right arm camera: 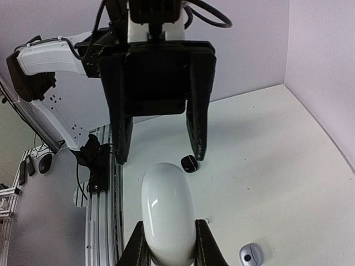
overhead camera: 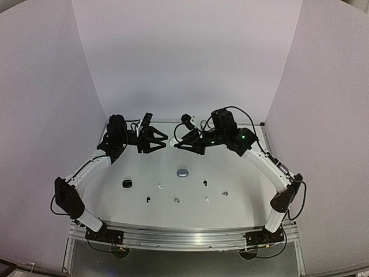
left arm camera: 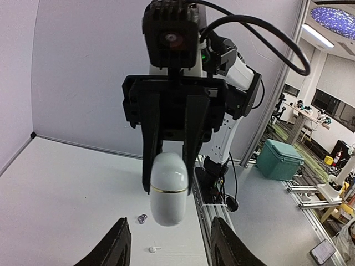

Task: Insert the wireless bluetooth earbuds into the charging case
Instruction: Pass from the right arm to the left

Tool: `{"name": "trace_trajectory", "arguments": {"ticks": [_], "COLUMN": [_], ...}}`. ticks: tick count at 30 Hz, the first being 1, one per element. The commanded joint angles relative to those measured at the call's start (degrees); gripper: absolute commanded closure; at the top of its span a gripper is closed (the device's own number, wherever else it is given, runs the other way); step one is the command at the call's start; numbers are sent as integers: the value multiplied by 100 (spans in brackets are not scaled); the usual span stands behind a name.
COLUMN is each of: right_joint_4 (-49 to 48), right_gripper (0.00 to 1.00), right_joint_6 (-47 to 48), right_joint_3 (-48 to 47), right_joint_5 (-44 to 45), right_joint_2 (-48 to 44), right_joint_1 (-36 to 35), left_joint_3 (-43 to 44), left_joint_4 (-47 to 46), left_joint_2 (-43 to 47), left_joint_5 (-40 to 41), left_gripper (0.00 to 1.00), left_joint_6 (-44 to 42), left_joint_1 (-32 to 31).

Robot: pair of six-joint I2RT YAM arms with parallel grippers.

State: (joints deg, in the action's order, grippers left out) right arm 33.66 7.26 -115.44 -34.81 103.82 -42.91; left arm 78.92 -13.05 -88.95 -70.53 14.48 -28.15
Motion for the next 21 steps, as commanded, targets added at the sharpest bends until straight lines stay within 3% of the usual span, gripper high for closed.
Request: {"name": "trace_trajectory", "arguments": {"ticks": [1, 6, 14, 21], "right_joint_4": [329, 431, 579, 681], "right_gripper": [100, 100, 100, 100], "right_joint_6": [438, 469, 573, 671], "right_joint_3": [-461, -732, -1044, -1171], "right_joint_5": [250, 244, 480, 601], "right_joint_2": [46, 282, 494, 563], "right_joint_1": [-218, -296, -355, -392], "left_joint_3": [473, 665, 634, 650], "left_joint_4": [1169, 2047, 1986, 1987], "left_joint_2": [-75, -87, -33, -71], "left_joint_5": [-101, 140, -32, -37], "left_gripper": [51, 51, 53, 60], "left_joint_6": [-1111, -1964, -2164, -2262], "left_joint_1": [-68, -120, -129, -178]}}
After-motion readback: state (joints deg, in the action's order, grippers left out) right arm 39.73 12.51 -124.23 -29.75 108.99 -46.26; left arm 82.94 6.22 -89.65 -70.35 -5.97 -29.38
